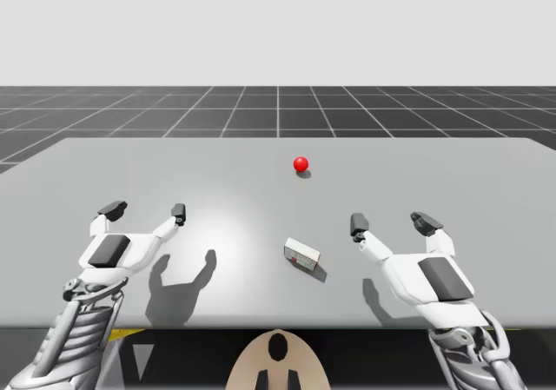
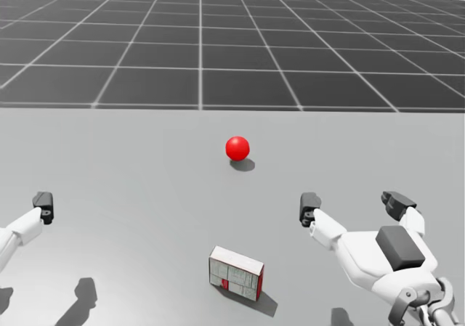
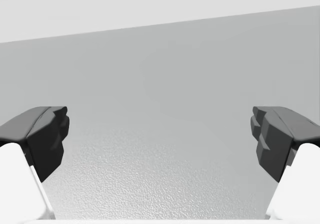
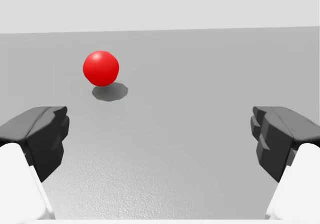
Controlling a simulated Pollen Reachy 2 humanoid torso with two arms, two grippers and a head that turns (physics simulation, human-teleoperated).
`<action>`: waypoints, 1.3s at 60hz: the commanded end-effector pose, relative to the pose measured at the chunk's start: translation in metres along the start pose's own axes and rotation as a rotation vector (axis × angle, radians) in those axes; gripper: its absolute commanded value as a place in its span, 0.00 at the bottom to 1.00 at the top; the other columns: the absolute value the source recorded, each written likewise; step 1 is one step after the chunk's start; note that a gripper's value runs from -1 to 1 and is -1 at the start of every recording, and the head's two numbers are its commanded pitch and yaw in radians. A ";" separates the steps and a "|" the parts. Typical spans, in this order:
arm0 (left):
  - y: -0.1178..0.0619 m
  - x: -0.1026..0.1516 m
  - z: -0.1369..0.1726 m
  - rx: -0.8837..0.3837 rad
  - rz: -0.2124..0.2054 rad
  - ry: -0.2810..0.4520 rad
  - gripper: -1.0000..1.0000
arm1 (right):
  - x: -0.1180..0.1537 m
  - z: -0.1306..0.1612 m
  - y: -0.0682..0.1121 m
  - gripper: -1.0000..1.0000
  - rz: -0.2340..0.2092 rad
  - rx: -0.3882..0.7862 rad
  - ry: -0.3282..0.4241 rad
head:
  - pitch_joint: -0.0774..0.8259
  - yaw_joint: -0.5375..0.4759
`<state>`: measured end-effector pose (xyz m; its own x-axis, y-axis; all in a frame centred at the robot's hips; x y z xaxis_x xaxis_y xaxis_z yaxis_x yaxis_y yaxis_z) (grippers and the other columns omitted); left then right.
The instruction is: Watch the red light. When it turns green, pick up the object.
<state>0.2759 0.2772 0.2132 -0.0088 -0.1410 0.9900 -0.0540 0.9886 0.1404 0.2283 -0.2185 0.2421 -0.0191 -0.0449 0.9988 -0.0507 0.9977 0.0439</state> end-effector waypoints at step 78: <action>-0.002 0.000 0.001 -0.012 -0.010 -0.014 0.00 | -0.002 0.001 0.003 0.00 -0.014 -0.002 -0.002 | 0.57 0.44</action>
<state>0.2752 0.2757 0.2125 -0.0207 -0.1507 0.9884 -0.0438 0.9878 0.1497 0.2277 -0.2184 0.2413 -0.0234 -0.0373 0.9990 -0.0520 0.9980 0.0361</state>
